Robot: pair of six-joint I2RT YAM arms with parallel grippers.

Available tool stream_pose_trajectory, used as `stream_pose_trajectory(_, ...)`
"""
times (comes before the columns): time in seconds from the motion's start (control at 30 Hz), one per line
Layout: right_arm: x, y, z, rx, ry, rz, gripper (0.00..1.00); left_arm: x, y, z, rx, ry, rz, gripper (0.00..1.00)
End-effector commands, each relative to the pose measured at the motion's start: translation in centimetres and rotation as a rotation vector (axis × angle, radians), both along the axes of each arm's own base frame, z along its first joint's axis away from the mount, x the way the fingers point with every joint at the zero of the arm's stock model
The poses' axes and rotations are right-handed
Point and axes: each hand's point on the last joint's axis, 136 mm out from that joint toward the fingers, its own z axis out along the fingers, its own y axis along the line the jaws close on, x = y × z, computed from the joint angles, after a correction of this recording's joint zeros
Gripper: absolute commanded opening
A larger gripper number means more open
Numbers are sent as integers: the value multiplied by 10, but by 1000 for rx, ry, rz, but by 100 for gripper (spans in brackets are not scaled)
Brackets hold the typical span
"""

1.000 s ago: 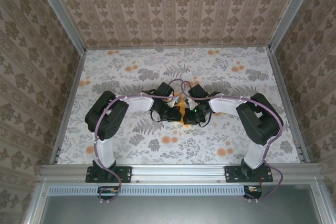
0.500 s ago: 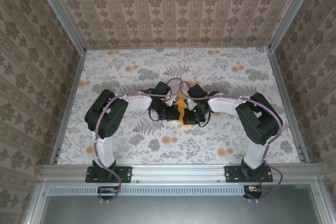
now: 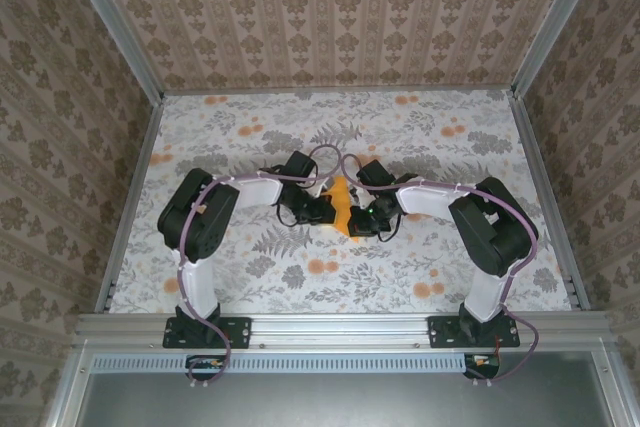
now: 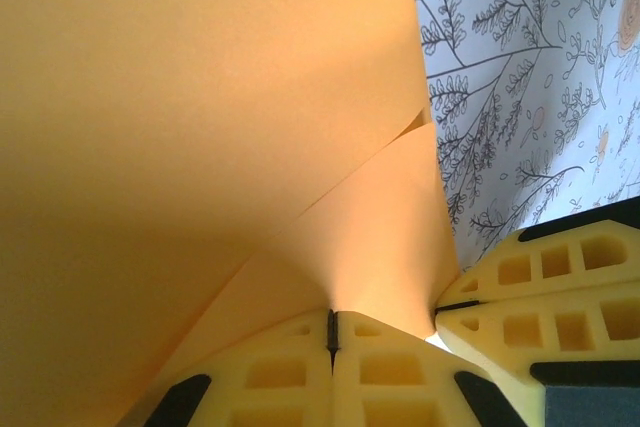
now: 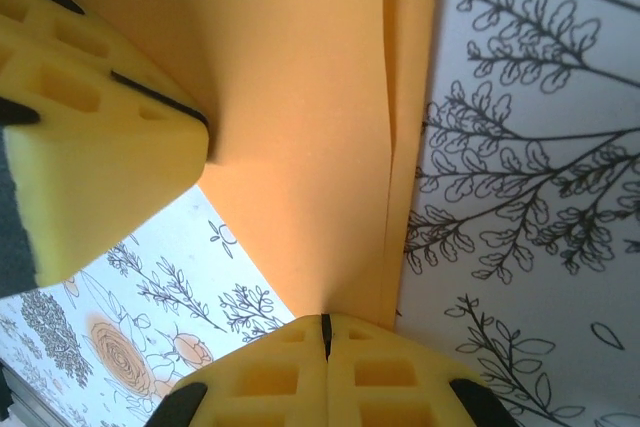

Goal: Fold a paper plane with a square sheet of paper (fold left side to right side)
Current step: Third fold the triangle at the center of the table.

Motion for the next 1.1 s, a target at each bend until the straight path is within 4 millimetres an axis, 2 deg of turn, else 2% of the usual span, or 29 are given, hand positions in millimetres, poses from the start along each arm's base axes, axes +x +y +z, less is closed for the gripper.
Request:
stream_pose_trajectory(0.0,-28,-41,-32,-202,109,-13,0,23,56,-32,193,-45,99,0)
stream_pose_trajectory(0.23,-28,-40,-30,-194,106,-12,0,44,71,-27,194,-63,131,0)
stream_pose_trajectory(0.4,-28,-38,-27,-182,103,-14,0,47,77,-26,214,-76,131,0)
stream_pose_trajectory(0.43,-28,-38,-26,-178,103,-13,0,53,87,-26,215,-72,159,0)
stream_pose_trajectory(0.5,-26,-34,-24,-161,98,-14,0,54,91,-24,213,-74,167,0)
stream_pose_trajectory(0.6,-19,-24,-18,-104,71,-19,0,55,90,-14,196,-92,169,0)
stream_pose_trajectory(0.7,-6,-8,-1,-12,9,-19,1,58,87,7,160,-125,169,6)
stream_pose_trajectory(0.8,8,1,21,42,-81,-19,12,59,89,32,133,-161,185,12)
stream_pose_trajectory(0.9,21,-4,41,31,-183,-17,26,56,94,51,107,-179,218,20)
stream_pose_trajectory(0.97,28,-11,50,-2,-251,-8,36,50,94,56,86,-170,239,25)
stream_pose_trajectory(1.03,38,-18,55,-50,-327,16,46,43,94,53,72,-129,280,37)
stream_pose_trajectory(1.07,41,-18,56,-54,-351,31,50,40,90,53,48,-113,293,39)
